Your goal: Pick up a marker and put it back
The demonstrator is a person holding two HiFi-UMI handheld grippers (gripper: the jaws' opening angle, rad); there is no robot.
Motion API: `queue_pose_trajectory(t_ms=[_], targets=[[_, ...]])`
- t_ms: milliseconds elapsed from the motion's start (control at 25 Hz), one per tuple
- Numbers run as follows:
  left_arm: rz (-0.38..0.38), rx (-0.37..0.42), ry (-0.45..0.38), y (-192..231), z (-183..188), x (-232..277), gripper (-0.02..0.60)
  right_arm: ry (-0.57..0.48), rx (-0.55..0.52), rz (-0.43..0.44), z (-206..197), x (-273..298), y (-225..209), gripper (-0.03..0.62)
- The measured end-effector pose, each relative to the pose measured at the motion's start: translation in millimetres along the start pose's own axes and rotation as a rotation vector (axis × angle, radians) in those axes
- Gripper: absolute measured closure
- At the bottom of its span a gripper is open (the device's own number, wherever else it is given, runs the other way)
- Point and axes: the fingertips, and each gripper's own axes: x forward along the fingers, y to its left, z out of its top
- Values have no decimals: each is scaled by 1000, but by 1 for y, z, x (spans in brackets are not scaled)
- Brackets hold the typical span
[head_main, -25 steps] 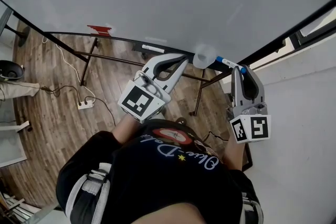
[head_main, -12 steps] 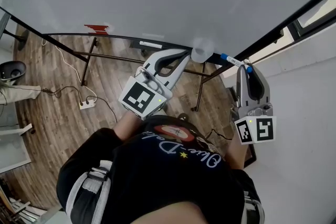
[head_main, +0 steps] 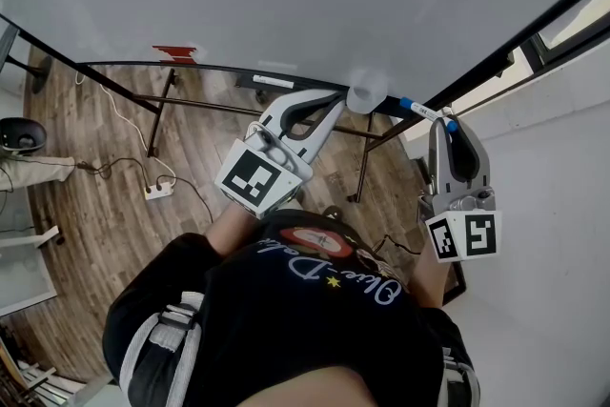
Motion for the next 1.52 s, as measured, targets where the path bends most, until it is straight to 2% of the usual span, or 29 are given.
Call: queue_pose_trajectory(t_ms=[760,920,1520], targets=[[21,-12,0,4,-1,-2,578,-7,3,24,-1,8,2,526],[26,10,7,8,2,-3,578,-13,4,39,-1,15,4,526],[96,10,16,18,0,-22,578,-4,25,112,-13,42,19,526]])
